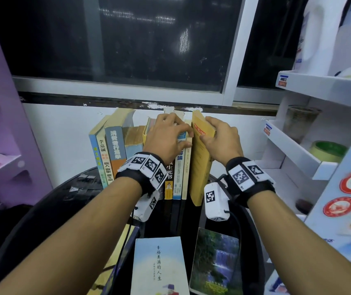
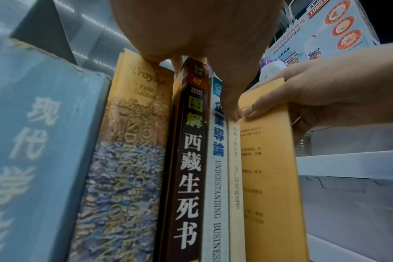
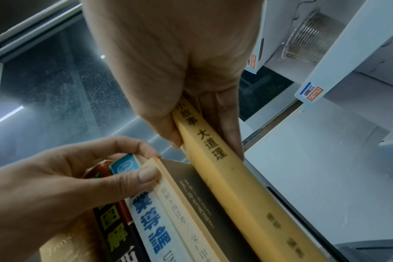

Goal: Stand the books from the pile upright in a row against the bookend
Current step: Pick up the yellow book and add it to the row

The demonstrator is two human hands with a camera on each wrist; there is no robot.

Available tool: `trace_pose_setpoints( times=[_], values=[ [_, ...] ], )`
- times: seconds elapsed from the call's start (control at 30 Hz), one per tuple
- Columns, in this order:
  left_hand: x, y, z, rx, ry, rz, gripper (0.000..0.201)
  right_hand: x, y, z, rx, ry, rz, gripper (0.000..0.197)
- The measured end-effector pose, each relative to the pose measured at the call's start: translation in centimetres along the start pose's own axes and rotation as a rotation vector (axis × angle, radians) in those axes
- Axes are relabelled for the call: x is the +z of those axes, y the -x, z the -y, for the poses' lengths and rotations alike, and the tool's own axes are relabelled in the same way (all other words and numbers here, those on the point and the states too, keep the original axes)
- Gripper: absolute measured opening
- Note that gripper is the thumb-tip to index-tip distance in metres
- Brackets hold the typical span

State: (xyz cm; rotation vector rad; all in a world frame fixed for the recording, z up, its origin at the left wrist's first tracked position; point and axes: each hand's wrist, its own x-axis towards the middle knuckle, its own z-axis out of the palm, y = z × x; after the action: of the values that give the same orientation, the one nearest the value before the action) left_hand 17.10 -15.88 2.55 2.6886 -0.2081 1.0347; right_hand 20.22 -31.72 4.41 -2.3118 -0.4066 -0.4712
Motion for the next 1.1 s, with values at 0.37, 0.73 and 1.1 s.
trace_pose_setpoints(
  times=[0.37, 0.73, 1.1],
  values=[
    [-0.5, -0.5, 0.4, -0.007, -0.041, 0.051, 0.027, 2.3, -1.9, -0.1, -0.016, -0.003, 0.030, 0.054],
    [-0.5, -0.9, 0.9, -0.089, -0.037, 0.117, 0.072, 0.0, -0.7, 0.1, -0.110, -0.064, 0.397, 0.090],
    [-0.8, -1.0, 0.8, -0.092, -0.023, 0.143, 0.058, 0.8, -0.6, -1.0, -0.152, -0.092, 0.287, 0.089]
  ],
)
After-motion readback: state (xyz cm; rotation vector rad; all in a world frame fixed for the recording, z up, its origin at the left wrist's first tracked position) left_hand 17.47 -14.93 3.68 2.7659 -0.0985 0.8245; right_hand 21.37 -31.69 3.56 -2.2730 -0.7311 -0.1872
